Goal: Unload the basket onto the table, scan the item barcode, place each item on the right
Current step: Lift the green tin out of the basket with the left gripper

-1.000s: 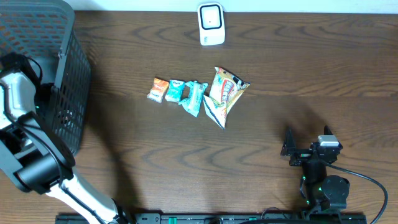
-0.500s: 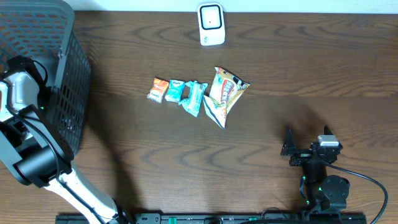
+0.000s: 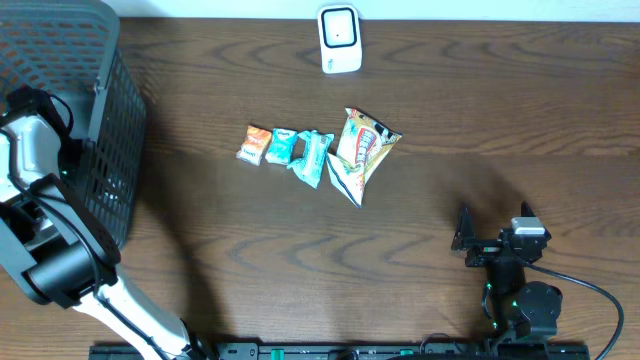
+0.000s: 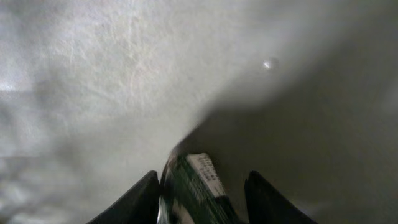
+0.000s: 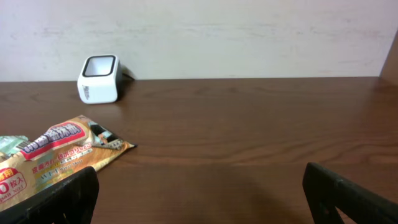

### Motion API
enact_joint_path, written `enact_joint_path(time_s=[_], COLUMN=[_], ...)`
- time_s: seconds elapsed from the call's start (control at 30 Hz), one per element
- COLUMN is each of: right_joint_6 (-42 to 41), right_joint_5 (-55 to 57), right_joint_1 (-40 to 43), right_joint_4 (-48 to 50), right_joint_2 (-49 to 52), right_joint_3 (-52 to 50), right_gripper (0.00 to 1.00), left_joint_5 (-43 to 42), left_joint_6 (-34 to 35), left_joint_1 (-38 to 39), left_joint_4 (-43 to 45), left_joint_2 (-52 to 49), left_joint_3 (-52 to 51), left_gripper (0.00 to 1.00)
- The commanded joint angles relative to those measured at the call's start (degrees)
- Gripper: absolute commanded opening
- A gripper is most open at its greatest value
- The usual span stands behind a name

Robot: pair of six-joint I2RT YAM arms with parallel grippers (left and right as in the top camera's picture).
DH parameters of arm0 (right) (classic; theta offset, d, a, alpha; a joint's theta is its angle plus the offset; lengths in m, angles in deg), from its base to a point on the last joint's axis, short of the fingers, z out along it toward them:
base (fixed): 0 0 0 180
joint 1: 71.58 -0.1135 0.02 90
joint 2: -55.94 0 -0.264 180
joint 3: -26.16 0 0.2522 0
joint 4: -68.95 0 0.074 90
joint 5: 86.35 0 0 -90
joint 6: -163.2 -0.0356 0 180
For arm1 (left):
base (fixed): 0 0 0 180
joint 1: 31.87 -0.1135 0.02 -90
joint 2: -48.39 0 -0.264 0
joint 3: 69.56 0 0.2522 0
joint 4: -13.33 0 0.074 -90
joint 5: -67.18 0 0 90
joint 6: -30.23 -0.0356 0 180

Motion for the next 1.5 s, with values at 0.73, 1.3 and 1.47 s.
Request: enact_joint_path(time_s=[0.73,1.3,1.47], right_joint_6=[0.85,0.85,0.85], right_joint_5=[0.04,0.04,0.04], right_joint_1=[0.02,0.02,0.02], right_joint_4=[-0.24,-0.24,-0.24], right_joint_2=[-0.24,-0.24,-0.24], right_joint_3=[-0.09,-0.09,-0.09], right_gripper=[0.99,0.99,0.99], left_joint_5=[-1.73,-32.44,-29.33], left_joint_6=[-2.75,-3.32,-23.8], left_joint_1=[-6.58,-0.5,16.52], left_joint_4=[2.49,21.55,21.49], left_joint_2=[16.76,41.38,39.32], left_joint_3=[5.62,6.01,5.99], left_gripper=[0.19,0.19,0.18])
